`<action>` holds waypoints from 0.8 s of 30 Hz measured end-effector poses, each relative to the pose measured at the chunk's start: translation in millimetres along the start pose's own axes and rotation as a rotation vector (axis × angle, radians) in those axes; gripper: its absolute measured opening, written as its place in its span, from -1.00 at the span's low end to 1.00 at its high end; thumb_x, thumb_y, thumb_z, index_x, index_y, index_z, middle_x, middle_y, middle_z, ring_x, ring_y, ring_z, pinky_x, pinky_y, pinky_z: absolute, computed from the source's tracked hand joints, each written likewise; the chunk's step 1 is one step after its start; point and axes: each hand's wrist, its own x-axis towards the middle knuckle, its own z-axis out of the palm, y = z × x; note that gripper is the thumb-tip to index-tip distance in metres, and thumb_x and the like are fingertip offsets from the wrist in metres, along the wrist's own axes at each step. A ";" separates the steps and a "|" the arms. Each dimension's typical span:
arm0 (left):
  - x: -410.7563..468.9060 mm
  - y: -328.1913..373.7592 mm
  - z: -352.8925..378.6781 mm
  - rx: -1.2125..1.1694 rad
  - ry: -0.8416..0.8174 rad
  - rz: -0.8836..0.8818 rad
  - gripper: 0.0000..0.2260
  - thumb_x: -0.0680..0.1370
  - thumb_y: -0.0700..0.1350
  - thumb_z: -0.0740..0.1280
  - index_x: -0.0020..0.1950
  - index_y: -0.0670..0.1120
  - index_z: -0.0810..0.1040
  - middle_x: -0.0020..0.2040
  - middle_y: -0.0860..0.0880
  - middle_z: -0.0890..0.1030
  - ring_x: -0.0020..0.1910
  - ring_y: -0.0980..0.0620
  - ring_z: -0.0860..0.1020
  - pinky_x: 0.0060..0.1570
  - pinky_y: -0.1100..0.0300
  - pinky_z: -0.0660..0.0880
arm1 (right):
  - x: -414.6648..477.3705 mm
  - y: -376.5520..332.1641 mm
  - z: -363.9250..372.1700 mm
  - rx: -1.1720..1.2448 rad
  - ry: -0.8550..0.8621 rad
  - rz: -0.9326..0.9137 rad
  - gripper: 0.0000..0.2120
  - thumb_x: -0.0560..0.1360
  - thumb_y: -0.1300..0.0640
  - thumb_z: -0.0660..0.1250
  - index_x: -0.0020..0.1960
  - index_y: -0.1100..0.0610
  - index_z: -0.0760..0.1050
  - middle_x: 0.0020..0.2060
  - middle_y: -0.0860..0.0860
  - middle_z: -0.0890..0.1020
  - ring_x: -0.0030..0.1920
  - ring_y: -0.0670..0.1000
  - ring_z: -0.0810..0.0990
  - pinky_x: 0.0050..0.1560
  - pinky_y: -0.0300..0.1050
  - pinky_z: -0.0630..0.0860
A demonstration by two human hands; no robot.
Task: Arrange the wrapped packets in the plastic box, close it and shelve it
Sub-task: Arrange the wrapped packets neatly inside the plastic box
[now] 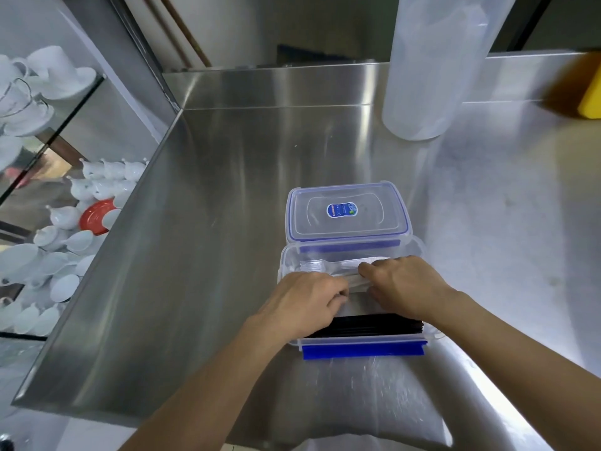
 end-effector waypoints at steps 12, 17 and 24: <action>2.2 1.3 5.7 0.317 0.019 -0.087 -0.69 0.61 0.04 0.16 0.31 -0.04 0.34 0.03 -0.10 0.64 -0.03 -0.16 0.58 -0.23 0.12 0.24 | 0.1 0.2 0.3 0.034 -0.001 -0.061 -0.63 0.55 0.05 0.14 0.34 0.08 0.26 0.11 0.10 0.63 0.01 0.16 0.61 -0.05 -0.09 0.51; 3.1 1.1 8.4 0.334 0.010 -0.079 -0.68 0.60 0.02 0.18 0.32 -0.05 0.35 0.00 -0.11 0.65 -0.04 -0.17 0.59 -0.23 0.12 0.28 | -0.6 -2.0 -5.2 0.038 0.005 -0.057 -0.62 0.56 0.06 0.12 0.36 0.08 0.25 0.14 0.08 0.61 0.04 0.15 0.60 -0.06 -0.09 0.48; 3.2 0.5 9.7 0.365 0.006 -0.071 -0.68 0.60 0.00 0.17 0.32 -0.08 0.36 0.00 -0.12 0.65 -0.06 -0.18 0.59 -0.24 0.12 0.25 | -0.6 -3.2 -6.1 0.022 -0.048 -0.064 -0.64 0.58 0.04 0.11 0.36 0.06 0.26 0.16 0.06 0.60 0.09 0.11 0.59 0.03 -0.12 0.49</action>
